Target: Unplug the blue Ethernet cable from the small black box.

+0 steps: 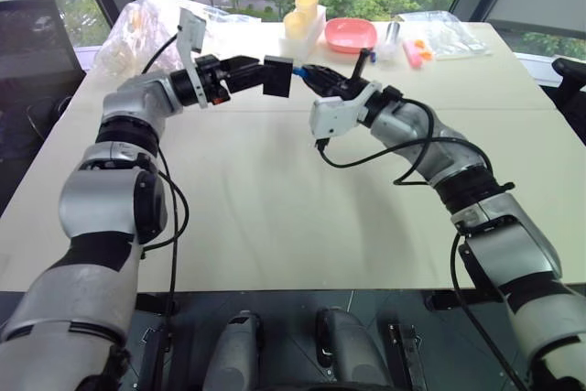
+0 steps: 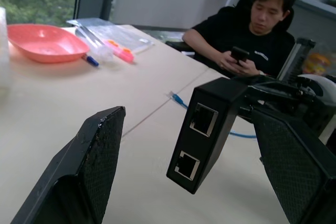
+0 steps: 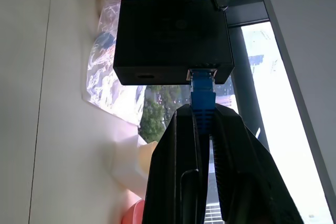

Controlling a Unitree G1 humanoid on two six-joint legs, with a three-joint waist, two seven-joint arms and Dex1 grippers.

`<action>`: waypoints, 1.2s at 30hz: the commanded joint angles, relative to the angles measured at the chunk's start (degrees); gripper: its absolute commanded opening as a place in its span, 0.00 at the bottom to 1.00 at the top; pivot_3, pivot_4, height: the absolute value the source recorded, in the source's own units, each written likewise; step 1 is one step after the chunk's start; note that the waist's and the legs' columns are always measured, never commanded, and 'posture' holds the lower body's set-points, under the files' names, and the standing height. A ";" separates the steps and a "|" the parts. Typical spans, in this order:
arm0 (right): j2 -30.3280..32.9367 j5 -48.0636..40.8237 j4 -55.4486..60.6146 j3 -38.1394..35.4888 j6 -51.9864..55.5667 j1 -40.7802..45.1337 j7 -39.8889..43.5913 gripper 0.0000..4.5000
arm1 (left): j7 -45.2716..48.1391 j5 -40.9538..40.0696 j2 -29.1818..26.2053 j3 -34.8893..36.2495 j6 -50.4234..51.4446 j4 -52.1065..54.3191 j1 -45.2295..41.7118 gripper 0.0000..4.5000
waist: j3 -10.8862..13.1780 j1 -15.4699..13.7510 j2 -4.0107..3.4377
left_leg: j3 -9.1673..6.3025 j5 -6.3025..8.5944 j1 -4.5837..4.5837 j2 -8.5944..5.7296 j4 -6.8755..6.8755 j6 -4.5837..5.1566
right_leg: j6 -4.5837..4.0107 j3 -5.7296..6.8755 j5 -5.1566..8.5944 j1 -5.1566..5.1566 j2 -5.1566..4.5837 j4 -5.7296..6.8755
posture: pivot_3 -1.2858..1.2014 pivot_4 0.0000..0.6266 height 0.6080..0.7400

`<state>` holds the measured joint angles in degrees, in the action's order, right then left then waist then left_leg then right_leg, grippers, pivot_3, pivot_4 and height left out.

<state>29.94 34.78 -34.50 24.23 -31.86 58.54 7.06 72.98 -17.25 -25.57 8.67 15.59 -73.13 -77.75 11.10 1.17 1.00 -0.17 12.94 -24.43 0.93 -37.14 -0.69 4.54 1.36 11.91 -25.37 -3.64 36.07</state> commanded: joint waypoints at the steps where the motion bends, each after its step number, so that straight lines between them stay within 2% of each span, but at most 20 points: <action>1: 0.23 -0.98 2.53 -2.01 -1.39 0.14 0.03 0.01 | 2.82 0.42 -0.30 1.19 0.13 0.78 -2.30 0.88 | 0.00 0.01 0.00 | 0.00 0.00 0.00 0.00 0.00 0.00 | 0.00 0.00 0.00 0.00 0.00 0.00 | 0.52 0.24 1.00; 2: 0.17 -1.06 2.79 -2.07 -1.58 0.08 0.18 0.01 | 3.45 0.46 -0.31 1.35 0.53 0.73 -2.41 0.88 | 0.00 0.01 0.00 | 0.00 0.00 0.00 0.00 0.00 0.00 | 0.00 0.00 0.00 0.00 0.00 0.00 | 0.52 0.24 1.00; 3: 0.14 -1.15 3.09 -2.10 -1.90 0.00 0.37 0.00 | 4.07 0.47 -0.31 1.48 0.69 0.74 -2.51 0.76 | 0.00 0.01 0.00 | 0.00 0.00 0.00 0.00 0.00 0.00 | 0.00 0.00 0.00 0.00 0.00 0.00 | 0.52 0.24 1.00; 7: -0.06 -2.51 5.46 -2.39 -3.19 -0.93 2.37 0.00 | 8.28 1.70 -0.59 0.29 1.76 0.98 -2.63 0.50 | 0.00 -0.03 0.00 | -0.01 0.00 0.00 0.00 0.00 0.00 | 0.00 0.00 0.00 0.00 0.01 0.01 | 0.52 0.24 1.00; 13: -0.40 -5.08 7.57 -3.38 -2.88 -2.03 6.17 0.00 | 8.45 2.43 -0.85 1.04 1.67 0.78 -2.44 0.14 | 0.00 -0.03 0.00 | -0.01 0.00 0.00 0.00 -0.01 0.00 | 0.00 0.00 0.00 0.01 0.00 0.01 | 0.52 0.24 1.00; 15: -0.77 -7.56 8.41 -4.05 -2.21 -2.63 8.95 0.00 | 7.55 3.00 -0.90 0.86 1.45 0.69 -2.30 0.12 | 0.00 -0.03 0.00 | -0.01 0.00 0.00 0.00 -0.02 0.00 | 0.00 0.00 0.00 0.01 0.00 0.01 | 0.52 0.24 1.00; 18: -0.58 -10.83 10.49 -5.04 -1.02 -3.67 13.08 0.29 | 6.58 3.03 -1.08 1.51 1.38 0.48 -2.14 0.12 | 0.00 0.11 0.00 | -0.02 0.00 0.00 0.01 -0.02 0.00 | 0.00 0.00 0.00 0.01 0.00 0.02 | 0.52 0.24 1.00; 21: 0.32 -12.35 12.82 -6.29 2.47 -5.11 15.80 0.63 | 6.07 2.97 -1.42 1.87 1.33 0.37 -1.87 0.12 | 0.00 0.03 0.00 | -0.02 0.00 0.03 0.01 -0.02 0.00 | 0.00 0.00 0.00 0.00 0.01 0.06 | 0.52 0.24 1.00; 23: 0.86 -17.87 15.79 -8.34 8.01 -7.68 20.90 0.88 | 5.59 2.83 -1.71 2.15 1.39 0.34 -1.58 0.12 | 0.00 -0.15 0.00 | -0.04 0.00 0.03 0.01 -0.05 0.00 | 0.00 0.00 0.00 0.02 0.01 0.07 | 0.52 0.24 1.00; 24: 0.20 -25.90 20.48 -10.88 18.00 -10.95 25.71 0.97 | 5.93 2.15 -2.07 2.90 2.68 0.18 -1.54 0.12 | -0.01 -0.36 0.01 | -0.04 0.00 0.03 0.01 -0.07 0.00 | 0.00 0.00 0.00 0.04 0.01 0.07 | 0.52 0.24 1.00; 25: -0.40 -31.41 24.21 -12.68 25.47 -13.27 28.93 0.97 | 6.26 1.71 -2.33 3.51 3.66 0.08 -1.52 0.12 | -0.01 -0.44 0.01 | -0.06 0.00 0.03 0.01 -0.07 0.00 | 0.00 0.02 0.00 0.08 0.01 0.04 | 0.52 0.24 1.00; 26: -2.12 -44.33 31.01 -15.79 39.80 -16.87 31.10 0.97 | 7.23 1.32 -2.63 3.95 4.88 0.19 -1.44 0.12 | -0.01 -0.48 0.01 | -0.11 0.00 0.03 0.02 -0.12 0.00 | 0.00 0.05 0.00 0.15 0.00 0.03 | 0.52 0.24 1.00; 28: -6.39 -66.57 40.54 -21.95 60.29 -21.85 30.50 0.97 | 9.08 1.08 -2.80 4.28 6.47 0.59 -1.00 0.12 | -0.01 -0.45 0.02 | -0.15 0.00 0.03 0.03 -0.12 0.00 | 0.00 0.08 -0.01 0.20 -0.01 0.03 | 0.52 0.24 1.00; 29: -8.70 -74.03 43.05 -24.72 67.10 -23.19 28.71 0.97 | 9.93 1.18 -2.76 4.29 7.03 0.81 -0.72 0.12 | 0.00 -0.35 0.01 | -0.17 0.00 0.03 0.06 -0.11 0.00 | 0.00 0.09 -0.01 0.22 -0.02 0.08 | 0.52 0.24 1.00; 32: -15.38 -82.54 44.67 -29.48 75.24 -25.39 21.00 0.97 | 12.59 1.33 -2.28 4.09 8.46 1.87 0.03 0.12 | 0.01 -0.18 -0.01 | -0.14 0.00 0.12 0.06 -0.11 0.00 | -0.05 0.09 -0.04 0.20 -0.02 0.10 | 0.52 0.24 1.00; 36: -22.98 -90.51 45.83 -33.92 79.28 -26.14 12.16 0.97 | 17.92 0.70 -1.67 3.57 12.03 4.59 1.09 0.12 | 0.00 -0.30 0.00 | -0.19 -0.01 0.17 0.10 -0.16 0.01 | -0.11 0.09 -0.06 0.20 0.07 0.12 | 0.52 0.24 1.00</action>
<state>8.19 -52.14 8.95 -7.18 46.76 32.08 22.14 88.36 -14.79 -26.72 12.01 26.21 -71.54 -76.16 11.10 0.86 0.99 -0.36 12.93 -24.26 1.03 -37.32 -0.68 4.42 1.45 11.85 -25.17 -3.57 36.20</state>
